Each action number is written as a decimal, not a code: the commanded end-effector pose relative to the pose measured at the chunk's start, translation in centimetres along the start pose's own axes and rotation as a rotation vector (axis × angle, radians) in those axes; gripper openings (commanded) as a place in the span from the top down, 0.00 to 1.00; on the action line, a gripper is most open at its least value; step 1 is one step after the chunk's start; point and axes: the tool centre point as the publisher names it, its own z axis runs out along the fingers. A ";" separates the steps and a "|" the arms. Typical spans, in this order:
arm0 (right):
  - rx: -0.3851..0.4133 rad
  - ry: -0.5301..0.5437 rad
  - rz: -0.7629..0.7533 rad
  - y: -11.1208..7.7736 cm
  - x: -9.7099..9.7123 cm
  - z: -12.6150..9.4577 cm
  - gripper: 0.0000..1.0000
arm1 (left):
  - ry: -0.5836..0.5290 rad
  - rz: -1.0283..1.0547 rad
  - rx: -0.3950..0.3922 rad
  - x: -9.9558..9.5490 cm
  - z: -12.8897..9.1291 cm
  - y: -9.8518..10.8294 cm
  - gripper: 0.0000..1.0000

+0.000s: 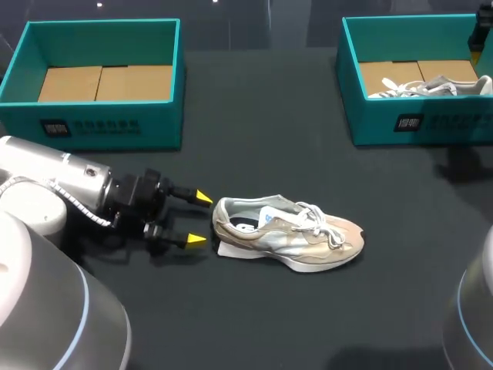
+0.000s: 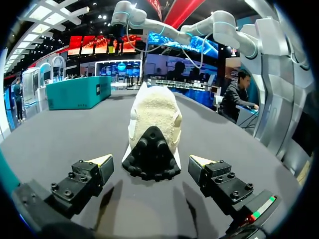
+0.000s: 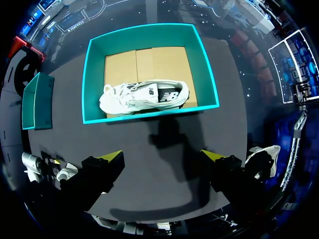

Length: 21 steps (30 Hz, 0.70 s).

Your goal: Take the shoe out of the shoebox, open the shoe tongue, remove and reinsert the insole, then place the shoe into the shoebox

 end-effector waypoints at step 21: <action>0.000 -0.001 0.000 0.0 0.0 0.0 0.00 | 0.038 0.020 0.037 0.0 4.7 -0.5 0.00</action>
